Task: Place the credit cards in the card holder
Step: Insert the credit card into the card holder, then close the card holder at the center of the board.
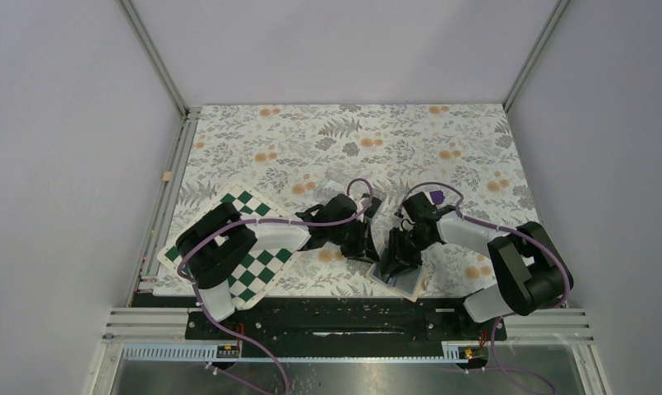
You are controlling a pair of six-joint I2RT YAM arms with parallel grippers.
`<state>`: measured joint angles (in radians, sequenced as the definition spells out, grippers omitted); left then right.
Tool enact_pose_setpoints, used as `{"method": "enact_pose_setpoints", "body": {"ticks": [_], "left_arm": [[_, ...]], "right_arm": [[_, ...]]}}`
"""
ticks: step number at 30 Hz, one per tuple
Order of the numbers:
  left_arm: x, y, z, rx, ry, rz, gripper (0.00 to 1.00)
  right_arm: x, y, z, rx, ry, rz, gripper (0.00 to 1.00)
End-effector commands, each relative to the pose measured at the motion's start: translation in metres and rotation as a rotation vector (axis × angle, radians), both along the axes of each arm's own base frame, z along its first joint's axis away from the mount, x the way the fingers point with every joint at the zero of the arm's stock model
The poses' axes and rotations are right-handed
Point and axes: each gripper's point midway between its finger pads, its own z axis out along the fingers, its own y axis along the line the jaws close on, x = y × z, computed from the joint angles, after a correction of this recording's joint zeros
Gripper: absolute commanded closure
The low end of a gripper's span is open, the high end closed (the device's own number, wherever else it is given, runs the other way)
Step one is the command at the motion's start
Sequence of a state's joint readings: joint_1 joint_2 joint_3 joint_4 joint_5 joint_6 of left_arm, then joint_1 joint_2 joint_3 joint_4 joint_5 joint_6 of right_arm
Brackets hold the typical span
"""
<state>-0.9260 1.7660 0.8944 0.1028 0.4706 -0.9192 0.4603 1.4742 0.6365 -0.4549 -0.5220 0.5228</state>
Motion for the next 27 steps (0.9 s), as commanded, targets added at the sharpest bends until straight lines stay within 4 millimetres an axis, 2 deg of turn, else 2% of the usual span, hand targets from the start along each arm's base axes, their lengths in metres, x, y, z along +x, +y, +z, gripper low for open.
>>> {"method": "enact_pose_setpoints", "body": {"ticks": [1, 5, 9, 13, 20, 27], "left_arm": [[-0.009, -0.015, 0.016, -0.044, -0.031, -0.074, 0.74], [-0.01, -0.015, 0.012, -0.037, -0.022, -0.091, 0.76], [-0.01, -0.013, 0.008, -0.022, -0.024, -0.087, 1.0], [-0.004, -0.002, 0.015, 0.021, -0.062, -0.043, 1.0], [0.007, 0.043, 0.035, 0.169, -0.108, 0.064, 1.0], [0.017, 0.1, 0.052, 0.429, -0.146, 0.213, 1.0]], "right_arm": [[0.019, 0.014, 0.015, 0.066, -0.102, 0.03, 0.62], [0.018, 0.015, 0.015, 0.07, -0.102, 0.036, 0.63], [0.019, 0.016, 0.018, 0.081, -0.108, 0.039, 0.62], [0.022, 0.017, 0.026, 0.09, -0.134, 0.043, 0.55], [0.032, 0.021, 0.057, 0.124, -0.218, 0.051, 0.31], [0.038, 0.025, 0.057, 0.13, -0.214, 0.058, 0.24]]}}
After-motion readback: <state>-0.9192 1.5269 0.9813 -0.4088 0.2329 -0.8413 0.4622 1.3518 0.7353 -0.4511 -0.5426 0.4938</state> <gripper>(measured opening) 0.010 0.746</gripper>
